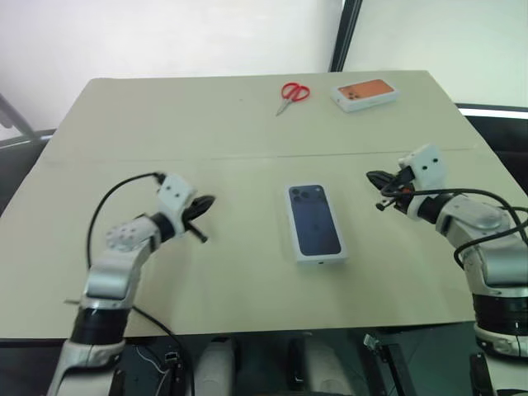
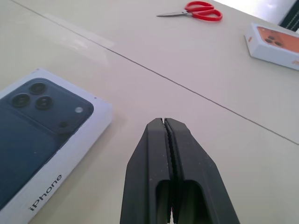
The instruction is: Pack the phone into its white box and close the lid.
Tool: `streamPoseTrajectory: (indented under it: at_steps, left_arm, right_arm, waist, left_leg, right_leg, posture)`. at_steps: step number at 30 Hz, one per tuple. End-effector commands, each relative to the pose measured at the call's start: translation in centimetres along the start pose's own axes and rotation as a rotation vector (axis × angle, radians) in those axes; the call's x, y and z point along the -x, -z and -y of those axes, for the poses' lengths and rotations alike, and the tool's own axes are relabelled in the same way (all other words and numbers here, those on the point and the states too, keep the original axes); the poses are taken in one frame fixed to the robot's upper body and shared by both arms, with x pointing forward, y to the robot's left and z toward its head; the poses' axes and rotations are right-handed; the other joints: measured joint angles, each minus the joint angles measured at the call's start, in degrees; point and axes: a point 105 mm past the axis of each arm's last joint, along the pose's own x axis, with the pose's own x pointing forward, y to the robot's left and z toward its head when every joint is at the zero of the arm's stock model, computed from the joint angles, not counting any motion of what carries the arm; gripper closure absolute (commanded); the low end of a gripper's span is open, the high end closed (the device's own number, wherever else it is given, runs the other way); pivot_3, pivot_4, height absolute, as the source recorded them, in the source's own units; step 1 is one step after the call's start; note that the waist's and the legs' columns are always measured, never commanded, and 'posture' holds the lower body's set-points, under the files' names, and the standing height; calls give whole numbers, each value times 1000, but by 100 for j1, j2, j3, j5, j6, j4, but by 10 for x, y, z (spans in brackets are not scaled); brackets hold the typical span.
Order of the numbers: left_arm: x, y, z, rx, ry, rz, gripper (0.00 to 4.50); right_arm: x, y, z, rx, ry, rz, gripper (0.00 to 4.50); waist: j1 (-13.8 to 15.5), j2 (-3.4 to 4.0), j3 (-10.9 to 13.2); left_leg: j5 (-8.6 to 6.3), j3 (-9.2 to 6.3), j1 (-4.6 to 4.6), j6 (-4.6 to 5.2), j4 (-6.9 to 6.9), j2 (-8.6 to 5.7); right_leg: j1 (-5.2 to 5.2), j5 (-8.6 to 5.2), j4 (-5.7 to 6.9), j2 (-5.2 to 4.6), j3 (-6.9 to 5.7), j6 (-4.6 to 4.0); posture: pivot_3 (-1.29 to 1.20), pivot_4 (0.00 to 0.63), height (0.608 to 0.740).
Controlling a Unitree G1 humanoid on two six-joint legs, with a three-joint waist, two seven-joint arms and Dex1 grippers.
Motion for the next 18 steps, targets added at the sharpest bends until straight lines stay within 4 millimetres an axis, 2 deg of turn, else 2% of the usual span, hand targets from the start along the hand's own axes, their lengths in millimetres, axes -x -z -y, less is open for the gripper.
streamPoseTrajectory:
  at_steps: [1, 6, 18]
  left_arm:
    - [37, -2, -18, 25, -111, 40, 4500]
    - [52, 5, -19, 58, -195, 28, 4500]
    - [66, 12, -19, 51, -238, 4, 4500]
  right_arm:
    - [3, -12, 0, 0, -77, 62, 4443]
    - [-2, -10, 8, -16, -117, 65, 4443]
    - [-9, -10, 13, -25, -166, 81, 4443]
  waist:
    - [-40, 0, 0]
    - [-41, 1, 0]
    - [-49, 1, 0]
  left_leg:
    - [-1, 1, 0, 1, 0, 1]
    - [-1, 0, 2, 2, -2, 5]
    - [-1, 1, 2, 2, -3, 5]
  right_leg:
    - [2, 0, -2, -1, 2, 0]
    - [2, 0, 0, 2, 1, 0]
    - [1, 0, -2, 2, 1, 0]
  posture:
    - [0, 150, 697]
    - [0, 150, 697]
    - [0, 150, 697]
